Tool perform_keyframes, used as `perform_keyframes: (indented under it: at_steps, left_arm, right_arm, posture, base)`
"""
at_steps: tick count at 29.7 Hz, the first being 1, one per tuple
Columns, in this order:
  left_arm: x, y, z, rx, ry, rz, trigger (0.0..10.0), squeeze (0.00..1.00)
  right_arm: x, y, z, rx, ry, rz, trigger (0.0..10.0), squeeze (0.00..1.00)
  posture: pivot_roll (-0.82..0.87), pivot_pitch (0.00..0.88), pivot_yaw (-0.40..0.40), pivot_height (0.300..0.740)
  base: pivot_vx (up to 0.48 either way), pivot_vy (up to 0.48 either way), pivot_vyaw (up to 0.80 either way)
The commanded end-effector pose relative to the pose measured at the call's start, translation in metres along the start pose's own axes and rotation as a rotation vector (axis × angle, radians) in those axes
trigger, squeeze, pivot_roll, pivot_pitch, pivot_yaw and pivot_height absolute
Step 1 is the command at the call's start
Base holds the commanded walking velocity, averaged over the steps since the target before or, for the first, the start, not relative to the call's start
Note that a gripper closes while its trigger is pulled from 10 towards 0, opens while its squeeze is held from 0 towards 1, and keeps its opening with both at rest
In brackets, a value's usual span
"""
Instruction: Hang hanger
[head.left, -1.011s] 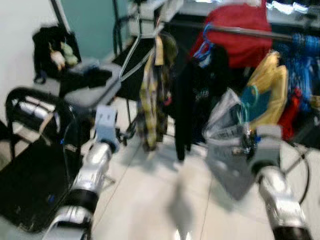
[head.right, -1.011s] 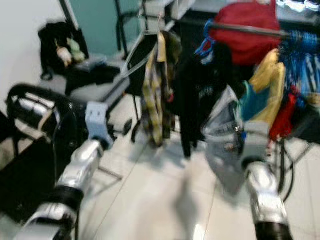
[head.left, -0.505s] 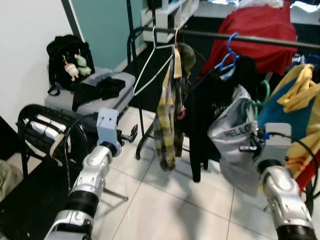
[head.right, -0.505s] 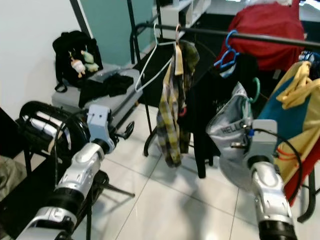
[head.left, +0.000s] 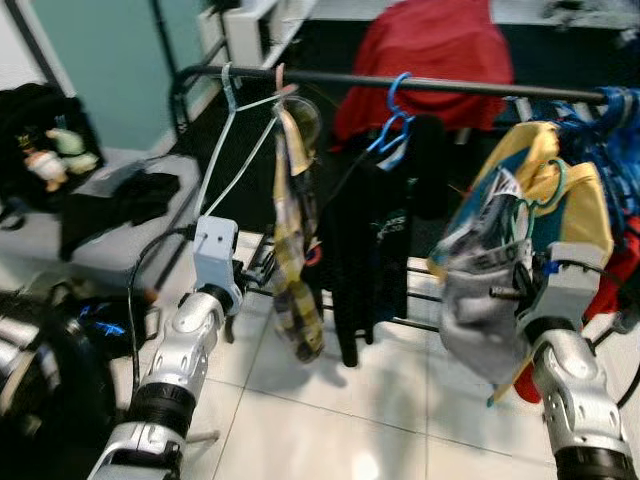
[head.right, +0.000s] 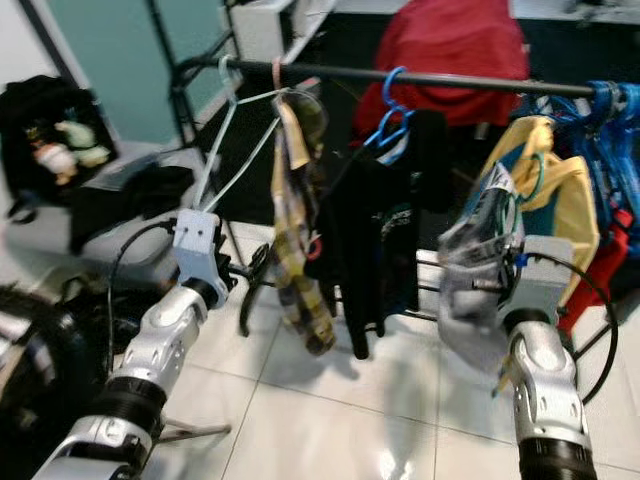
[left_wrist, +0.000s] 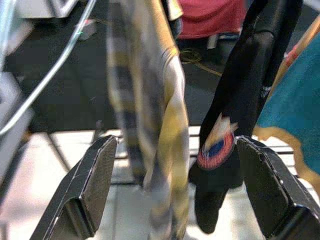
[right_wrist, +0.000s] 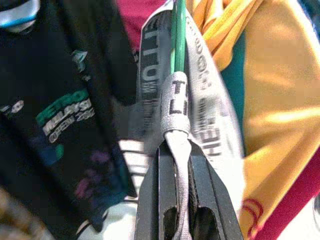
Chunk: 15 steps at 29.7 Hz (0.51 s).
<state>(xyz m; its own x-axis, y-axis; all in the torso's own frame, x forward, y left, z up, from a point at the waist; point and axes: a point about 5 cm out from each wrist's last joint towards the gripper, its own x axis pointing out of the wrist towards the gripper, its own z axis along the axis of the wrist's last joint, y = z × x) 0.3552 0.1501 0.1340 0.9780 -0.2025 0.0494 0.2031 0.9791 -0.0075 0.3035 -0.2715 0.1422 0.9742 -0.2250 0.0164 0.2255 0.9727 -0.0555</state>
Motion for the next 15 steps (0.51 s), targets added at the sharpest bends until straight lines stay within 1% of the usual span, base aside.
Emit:
perform_keyframes:
  at_steps: [1,3,6,9,11,12,13,15]
  left_arm:
    - [-0.003,0.005,-0.004,-0.001,0.019,0.009,10.0,0.00]
    - [-0.003,0.005,-0.004,-0.001,0.019,0.009,10.0,0.00]
    - [-0.004,0.004,-0.005,-0.002,0.019,0.009,10.0,0.00]
    - [-0.004,0.004,-0.006,-0.003,0.022,0.013,10.0,0.00]
    - [-0.004,0.004,-0.006,-0.003,0.022,0.013,10.0,0.00]
    - [-0.004,0.005,-0.006,-0.003,0.022,0.015,10.0,0.00]
    - [-0.004,0.005,-0.006,-0.003,0.022,0.015,10.0,0.00]
    - [-0.005,0.006,-0.006,-0.001,0.020,0.026,10.0,0.00]
  right_arm:
    - [-0.002,0.003,-0.005,0.010,0.017,0.010,10.0,0.00]
    - [-0.002,0.003,-0.005,0.011,0.017,0.009,10.0,0.00]
    - [-0.002,0.002,-0.005,0.017,0.017,0.013,10.0,0.00]
    - [-0.001,0.009,-0.004,0.005,0.022,0.103,10.0,0.00]
    - [-0.001,0.009,-0.004,0.005,0.022,0.103,10.0,0.00]
    - [-0.001,0.013,-0.002,-0.002,0.014,0.147,10.0,0.00]
    - [-0.001,0.013,-0.002,-0.002,0.014,0.147,10.0,0.00]
    - [0.001,0.019,0.006,0.000,-0.023,0.205,10.0,0.00]
  posture:
    - [-0.12,0.140,0.048,0.740]
    - [-0.12,0.140,0.048,0.740]
    - [-0.12,0.135,0.046,0.740]
    - [-0.12,0.132,0.046,0.740]
    - [-0.12,0.132,0.046,0.740]
    - [-0.12,0.133,0.047,0.740]
    - [-0.12,0.133,0.047,0.740]
    - [-0.13,0.135,0.049,0.740]
  base:
    - [0.352,0.000,-0.79]
    - [0.351,0.000,-0.79]
    - [0.349,0.000,0.00]
    - [0.342,0.000,0.00]
    - [0.341,0.000,0.00]
    - [0.334,0.000,0.00]
    - [0.334,0.000,0.00]
    - [0.321,0.000,0.00]
